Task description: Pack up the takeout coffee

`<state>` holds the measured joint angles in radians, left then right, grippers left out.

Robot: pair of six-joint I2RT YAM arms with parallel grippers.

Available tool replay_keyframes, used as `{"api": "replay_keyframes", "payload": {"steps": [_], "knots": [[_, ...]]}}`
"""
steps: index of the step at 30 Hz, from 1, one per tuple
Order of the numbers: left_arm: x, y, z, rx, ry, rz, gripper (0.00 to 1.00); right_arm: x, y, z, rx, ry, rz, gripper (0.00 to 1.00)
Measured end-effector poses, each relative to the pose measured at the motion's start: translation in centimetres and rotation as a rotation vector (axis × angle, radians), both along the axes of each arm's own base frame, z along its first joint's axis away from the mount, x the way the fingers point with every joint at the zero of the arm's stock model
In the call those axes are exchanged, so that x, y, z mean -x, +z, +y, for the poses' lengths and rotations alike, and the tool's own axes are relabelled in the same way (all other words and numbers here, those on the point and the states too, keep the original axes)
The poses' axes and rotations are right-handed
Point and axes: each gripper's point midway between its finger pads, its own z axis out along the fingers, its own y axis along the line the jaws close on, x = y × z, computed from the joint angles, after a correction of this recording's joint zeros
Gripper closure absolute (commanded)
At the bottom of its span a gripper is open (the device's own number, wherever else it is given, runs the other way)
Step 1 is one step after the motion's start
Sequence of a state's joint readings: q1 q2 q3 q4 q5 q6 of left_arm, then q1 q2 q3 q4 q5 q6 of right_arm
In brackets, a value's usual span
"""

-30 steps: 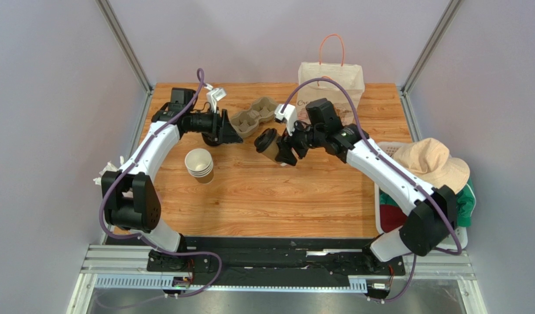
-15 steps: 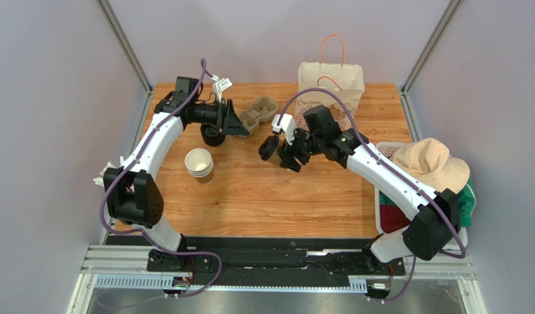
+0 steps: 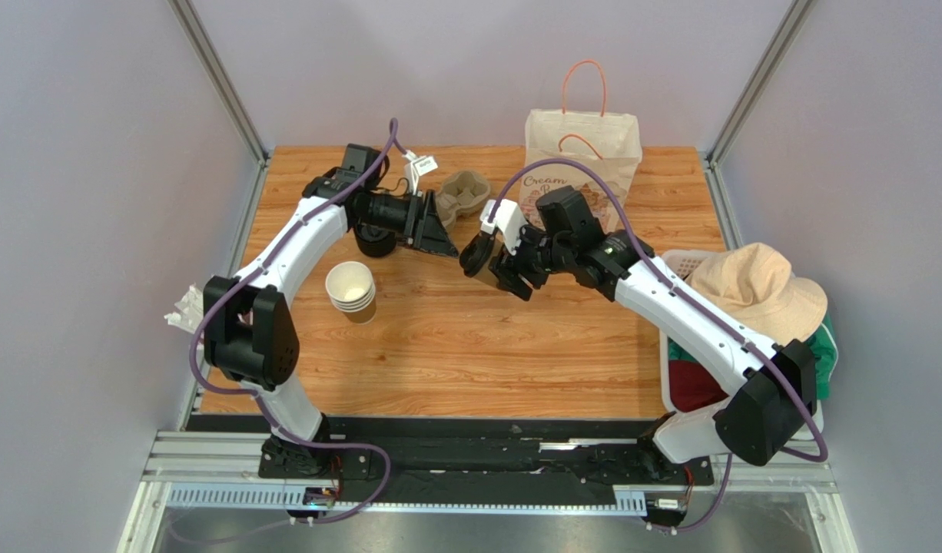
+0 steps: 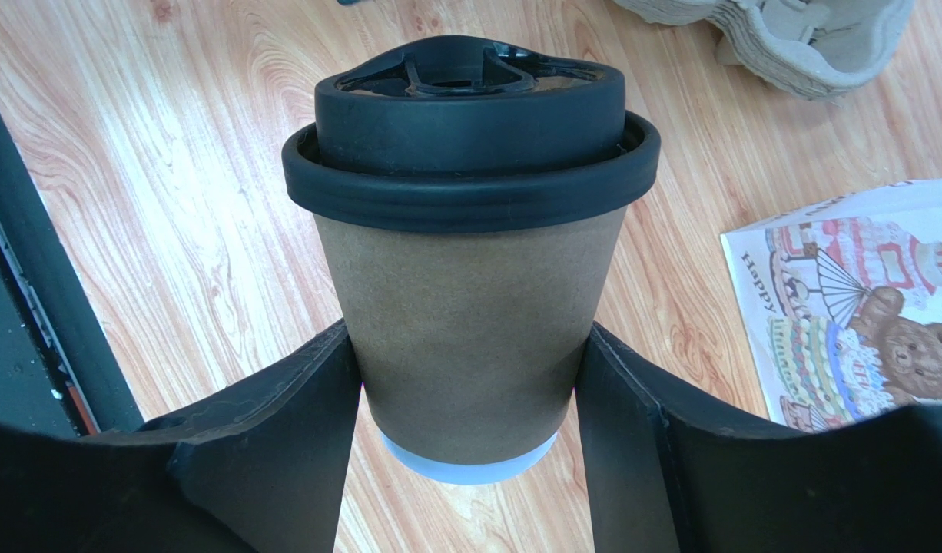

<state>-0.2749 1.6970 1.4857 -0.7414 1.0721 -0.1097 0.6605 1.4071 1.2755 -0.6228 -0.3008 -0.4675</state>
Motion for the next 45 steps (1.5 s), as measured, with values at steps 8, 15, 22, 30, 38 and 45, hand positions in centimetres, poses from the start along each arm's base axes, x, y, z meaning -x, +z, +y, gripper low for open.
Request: {"api": "replay_keyframes", "payload": {"steps": [8,15,22,30,38,45], "knots": [[-0.4,-2.3,-0.4,0.003,-0.001,0.121,0.39,-0.3,0.3,-0.1,-0.002,-0.009,-0.017,0.41],[-0.3,-2.7,-0.7,0.024,-0.01,0.183,0.4,-0.3,0.2,0.0,0.003,-0.013,-0.022,0.41],[-0.3,-2.7,-0.9,0.034,-0.014,0.2,0.4,0.1,0.2,0.3,0.009,-0.003,-0.026,0.41],[-0.5,-3.0,-0.9,0.033,-0.01,0.204,0.45,0.5,-0.2,0.6,0.015,0.009,-0.02,0.41],[-0.5,-3.3,-1.2,0.031,-0.015,0.216,0.56,0.7,-0.2,0.8,0.016,0.015,-0.02,0.41],[-0.4,-3.4,-1.4,0.031,-0.021,0.214,0.61,0.7,-0.5,0.7,0.023,0.011,-0.02,0.41]]}}
